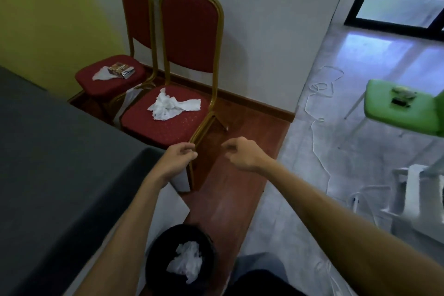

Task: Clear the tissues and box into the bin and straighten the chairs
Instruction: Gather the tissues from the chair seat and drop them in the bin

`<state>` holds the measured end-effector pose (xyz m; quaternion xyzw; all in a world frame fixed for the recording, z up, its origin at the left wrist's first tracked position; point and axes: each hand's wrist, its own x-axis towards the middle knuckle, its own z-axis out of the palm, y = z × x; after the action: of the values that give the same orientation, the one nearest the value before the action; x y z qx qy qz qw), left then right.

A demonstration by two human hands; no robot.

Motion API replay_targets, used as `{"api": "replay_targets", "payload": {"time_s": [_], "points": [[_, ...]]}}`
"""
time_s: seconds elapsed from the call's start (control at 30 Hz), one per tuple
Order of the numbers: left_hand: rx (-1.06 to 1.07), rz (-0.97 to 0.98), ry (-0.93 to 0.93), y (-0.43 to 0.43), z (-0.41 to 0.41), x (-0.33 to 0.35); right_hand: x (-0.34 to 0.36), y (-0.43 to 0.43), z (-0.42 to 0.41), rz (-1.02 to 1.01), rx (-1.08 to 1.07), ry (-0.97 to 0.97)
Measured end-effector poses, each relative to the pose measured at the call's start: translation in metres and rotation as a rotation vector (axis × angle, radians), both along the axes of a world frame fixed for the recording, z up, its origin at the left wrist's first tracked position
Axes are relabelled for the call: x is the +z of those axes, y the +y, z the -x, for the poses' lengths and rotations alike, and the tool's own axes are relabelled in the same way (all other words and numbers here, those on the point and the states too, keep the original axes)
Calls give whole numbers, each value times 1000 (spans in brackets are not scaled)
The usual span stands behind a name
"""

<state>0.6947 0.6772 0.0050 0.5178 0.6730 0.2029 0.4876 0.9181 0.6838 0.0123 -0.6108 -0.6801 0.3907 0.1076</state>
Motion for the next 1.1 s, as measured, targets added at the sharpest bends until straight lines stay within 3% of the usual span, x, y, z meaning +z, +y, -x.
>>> {"api": "replay_targets", "payload": {"time_s": [0.27,0.77,1.1], "points": [[154,23,-21,7,-49,7,4,47,-67,-6,110,-17],[426,-22,58,102,-49,25,25,195,-49,5,481,4],[517,40,37,154,-44,25,27,306,-35,33,550,-1]]}}
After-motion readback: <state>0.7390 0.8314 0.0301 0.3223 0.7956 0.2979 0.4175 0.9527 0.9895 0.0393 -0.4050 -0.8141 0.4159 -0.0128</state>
